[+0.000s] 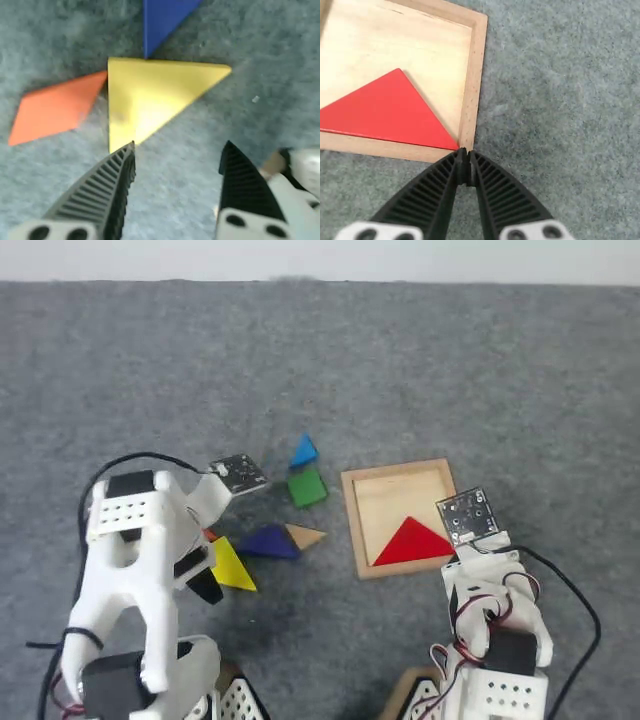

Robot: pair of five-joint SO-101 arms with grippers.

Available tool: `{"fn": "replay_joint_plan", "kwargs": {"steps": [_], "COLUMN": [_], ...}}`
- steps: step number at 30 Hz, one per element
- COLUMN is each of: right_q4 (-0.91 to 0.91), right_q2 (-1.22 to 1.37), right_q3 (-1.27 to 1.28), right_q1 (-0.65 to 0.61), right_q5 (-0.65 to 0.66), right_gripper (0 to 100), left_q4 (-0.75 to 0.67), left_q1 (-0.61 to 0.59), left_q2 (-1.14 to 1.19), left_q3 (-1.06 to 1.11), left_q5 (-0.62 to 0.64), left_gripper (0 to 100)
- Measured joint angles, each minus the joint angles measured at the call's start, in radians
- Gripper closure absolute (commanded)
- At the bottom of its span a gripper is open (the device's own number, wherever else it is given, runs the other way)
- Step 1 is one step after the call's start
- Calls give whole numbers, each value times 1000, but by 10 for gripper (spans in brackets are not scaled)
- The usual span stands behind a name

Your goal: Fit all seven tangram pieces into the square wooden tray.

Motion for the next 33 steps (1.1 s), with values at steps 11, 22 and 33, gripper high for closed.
{"fn": "replay_joint_plan", "kwargs": {"steps": [11,22,33], "right_q4": [0,0,0], "right_q2": [0,0,0], "right_q3": [0,0,0], "right_q1": [0,0,0], "right_q5": [0,0,0], "right_gripper": [989,989,989], "left_q4": [-236,-218,-163], "left_q1": [18,29,129], "left_q2": [183,466,509], "left_q3": [14,-213,-279], "left_q5": [8,31,189], "left_gripper": [717,724,925]}}
